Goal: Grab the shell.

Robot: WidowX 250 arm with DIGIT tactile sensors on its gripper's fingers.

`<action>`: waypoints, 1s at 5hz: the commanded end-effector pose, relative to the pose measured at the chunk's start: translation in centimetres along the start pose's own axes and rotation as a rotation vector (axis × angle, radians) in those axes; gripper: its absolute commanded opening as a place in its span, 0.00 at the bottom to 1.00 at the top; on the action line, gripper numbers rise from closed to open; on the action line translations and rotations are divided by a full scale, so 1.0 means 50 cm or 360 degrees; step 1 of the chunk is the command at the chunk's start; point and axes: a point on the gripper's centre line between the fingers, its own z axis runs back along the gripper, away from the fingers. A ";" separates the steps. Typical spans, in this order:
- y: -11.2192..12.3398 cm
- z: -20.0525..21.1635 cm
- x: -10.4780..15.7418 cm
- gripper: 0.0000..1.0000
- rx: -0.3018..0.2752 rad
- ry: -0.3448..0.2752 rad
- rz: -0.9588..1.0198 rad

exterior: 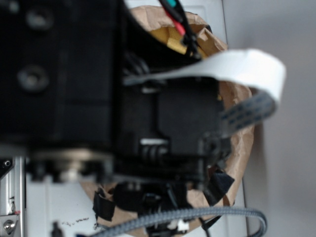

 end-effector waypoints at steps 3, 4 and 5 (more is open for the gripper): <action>0.033 -0.045 0.019 1.00 0.0043 -0.0091 -0.0062; 0.078 -0.072 -0.016 1.00 -0.0031 -0.0063 -0.0148; 0.113 -0.115 -0.027 1.00 0.0025 0.0019 -0.0158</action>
